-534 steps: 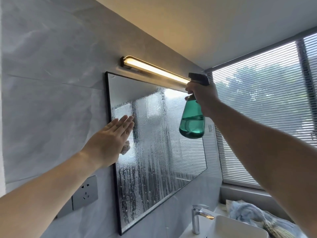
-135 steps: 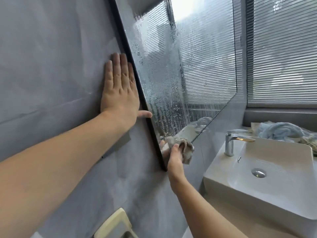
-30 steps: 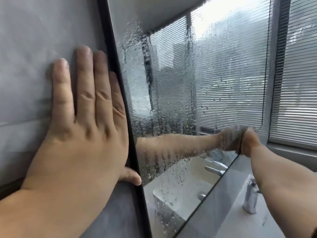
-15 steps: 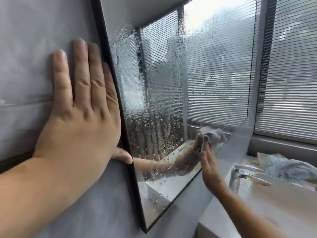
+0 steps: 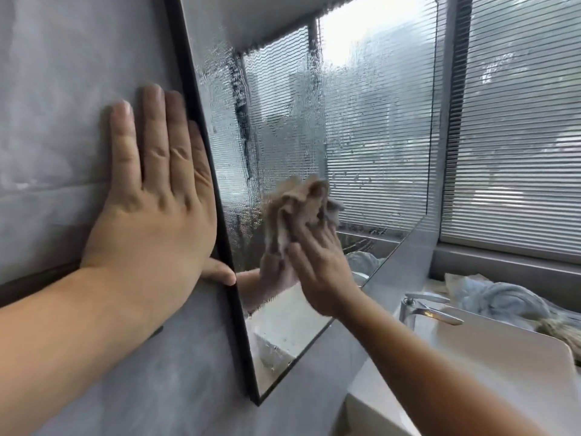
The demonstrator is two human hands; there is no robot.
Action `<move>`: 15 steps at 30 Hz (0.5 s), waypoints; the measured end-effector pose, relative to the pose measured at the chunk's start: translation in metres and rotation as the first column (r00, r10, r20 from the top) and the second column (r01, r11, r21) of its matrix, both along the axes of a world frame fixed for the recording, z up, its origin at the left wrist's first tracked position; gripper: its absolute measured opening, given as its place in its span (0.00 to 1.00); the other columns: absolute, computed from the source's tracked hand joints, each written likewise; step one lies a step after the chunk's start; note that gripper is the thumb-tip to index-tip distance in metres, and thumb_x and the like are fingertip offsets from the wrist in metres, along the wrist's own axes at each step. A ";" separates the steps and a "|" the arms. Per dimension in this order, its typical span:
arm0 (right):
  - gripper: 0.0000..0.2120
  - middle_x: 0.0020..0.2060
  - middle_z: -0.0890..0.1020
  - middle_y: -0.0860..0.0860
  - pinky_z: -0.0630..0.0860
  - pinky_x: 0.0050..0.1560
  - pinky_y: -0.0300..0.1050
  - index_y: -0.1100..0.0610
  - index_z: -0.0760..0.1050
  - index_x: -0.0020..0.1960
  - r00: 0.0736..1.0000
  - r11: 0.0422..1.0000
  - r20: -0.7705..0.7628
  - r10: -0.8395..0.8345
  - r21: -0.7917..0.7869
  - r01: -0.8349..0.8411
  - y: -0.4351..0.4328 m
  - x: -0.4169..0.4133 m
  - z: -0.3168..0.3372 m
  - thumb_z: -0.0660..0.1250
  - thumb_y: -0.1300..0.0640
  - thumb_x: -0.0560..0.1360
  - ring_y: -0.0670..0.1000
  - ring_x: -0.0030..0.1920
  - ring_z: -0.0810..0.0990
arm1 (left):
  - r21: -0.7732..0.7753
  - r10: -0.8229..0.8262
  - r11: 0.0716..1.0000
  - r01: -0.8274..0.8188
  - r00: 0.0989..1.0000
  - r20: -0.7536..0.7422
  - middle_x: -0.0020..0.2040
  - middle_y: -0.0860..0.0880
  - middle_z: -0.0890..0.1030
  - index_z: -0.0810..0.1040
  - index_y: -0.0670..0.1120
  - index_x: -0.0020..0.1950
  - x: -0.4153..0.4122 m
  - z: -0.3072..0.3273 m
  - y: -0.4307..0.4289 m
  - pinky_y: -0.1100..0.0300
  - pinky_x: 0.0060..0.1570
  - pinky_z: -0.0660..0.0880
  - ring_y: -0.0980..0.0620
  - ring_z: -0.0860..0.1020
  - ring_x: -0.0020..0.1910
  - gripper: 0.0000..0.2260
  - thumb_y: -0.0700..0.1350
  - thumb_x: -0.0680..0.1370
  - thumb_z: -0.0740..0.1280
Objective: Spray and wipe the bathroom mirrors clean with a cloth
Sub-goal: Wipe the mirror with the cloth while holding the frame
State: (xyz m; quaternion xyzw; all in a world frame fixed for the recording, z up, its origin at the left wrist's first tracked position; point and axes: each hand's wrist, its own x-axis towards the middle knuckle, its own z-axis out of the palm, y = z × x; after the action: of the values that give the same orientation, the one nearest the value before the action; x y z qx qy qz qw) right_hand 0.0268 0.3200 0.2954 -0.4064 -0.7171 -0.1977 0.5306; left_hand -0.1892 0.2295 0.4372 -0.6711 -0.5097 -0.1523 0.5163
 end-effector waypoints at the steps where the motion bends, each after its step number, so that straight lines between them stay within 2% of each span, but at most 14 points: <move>1: 0.27 0.83 0.56 0.51 0.49 0.83 0.54 0.50 0.54 0.83 0.986 0.997 -0.165 0.007 -0.080 -0.021 0.011 0.014 0.006 0.49 0.48 0.85 0.50 0.84 0.48 | -0.007 0.004 1.000 -0.004 1.000 0.006 0.72 0.17 0.38 0.37 0.19 0.72 0.000 0.000 -0.001 0.26 0.74 0.50 0.18 0.43 0.75 0.72 0.83 0.61 0.53; 2: 0.28 0.83 0.57 0.50 0.51 0.83 0.54 0.50 0.55 0.83 0.933 0.987 -0.360 0.010 -0.148 -0.068 0.024 0.032 0.010 0.49 0.46 0.85 0.50 0.84 0.52 | -0.009 0.007 1.000 -0.007 1.000 0.009 0.72 0.17 0.38 0.37 0.19 0.72 0.000 0.000 -0.001 0.26 0.74 0.50 0.18 0.44 0.75 0.73 0.84 0.61 0.53; 3: 0.29 0.82 0.61 0.50 0.54 0.83 0.54 0.51 0.58 0.83 0.835 0.975 -0.550 0.013 -0.178 -0.133 0.036 0.051 0.013 0.50 0.44 0.84 0.50 0.83 0.57 | -0.010 0.012 1.000 -0.012 1.000 0.007 0.72 0.17 0.38 0.37 0.19 0.71 0.000 0.000 -0.001 0.26 0.74 0.51 0.18 0.44 0.75 0.73 0.84 0.61 0.53; 5: 0.28 0.80 0.66 0.52 0.59 0.81 0.57 0.50 0.62 0.83 0.615 0.951 -0.788 -0.035 -0.215 -0.221 0.059 0.087 0.013 0.52 0.42 0.85 0.52 0.80 0.63 | -0.006 0.005 1.000 -0.005 1.000 0.010 0.72 0.17 0.38 0.37 0.19 0.72 -0.002 -0.001 0.000 0.26 0.73 0.52 0.17 0.44 0.75 0.73 0.84 0.61 0.52; 7: 0.25 0.81 0.65 0.51 0.61 0.80 0.60 0.45 0.58 0.83 0.474 0.920 -0.866 -0.156 -0.302 -0.249 0.084 0.121 0.004 0.53 0.43 0.87 0.54 0.79 0.64 | -0.013 0.005 1.000 -0.004 1.000 0.020 0.72 0.17 0.38 0.38 0.19 0.72 -0.001 -0.001 0.001 0.26 0.74 0.52 0.17 0.44 0.75 0.73 0.84 0.61 0.51; 11: 0.28 0.79 0.67 0.51 0.66 0.75 0.65 0.37 0.60 0.81 0.272 0.857 -0.905 -0.327 -0.405 -0.318 0.135 0.188 -0.025 0.55 0.34 0.82 0.59 0.78 0.66 | -0.007 -0.026 1.000 0.026 0.999 0.036 0.72 0.17 0.37 0.39 0.19 0.72 -0.003 -0.003 0.006 0.25 0.74 0.48 0.18 0.42 0.75 0.74 0.85 0.59 0.53; 13: 0.27 0.74 0.72 0.51 0.70 0.71 0.60 0.38 0.67 0.77 0.174 0.855 -0.929 -0.328 -0.370 -0.363 0.149 0.204 -0.031 0.58 0.33 0.80 0.58 0.73 0.71 | -0.016 -0.053 0.998 0.054 0.997 0.050 0.73 0.17 0.37 0.39 0.20 0.73 -0.003 -0.003 0.010 0.25 0.74 0.47 0.18 0.41 0.75 0.76 0.85 0.57 0.55; 15: 0.21 0.64 0.80 0.50 0.74 0.62 0.50 0.46 0.77 0.68 0.052 0.884 -0.951 -0.306 -0.304 -0.354 0.183 0.236 -0.048 0.60 0.37 0.81 0.54 0.66 0.76 | -0.026 -0.067 0.997 0.069 0.996 0.058 0.74 0.18 0.38 0.40 0.20 0.73 -0.004 -0.002 0.014 0.25 0.73 0.46 0.19 0.42 0.76 0.77 0.85 0.55 0.59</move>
State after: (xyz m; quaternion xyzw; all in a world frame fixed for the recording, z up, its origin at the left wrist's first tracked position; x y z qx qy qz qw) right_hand 0.2623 0.5029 0.2475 -0.5287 -0.1806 0.3257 0.7628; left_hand -0.1937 0.2433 0.4353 -0.6907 -0.5033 -0.1817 0.4864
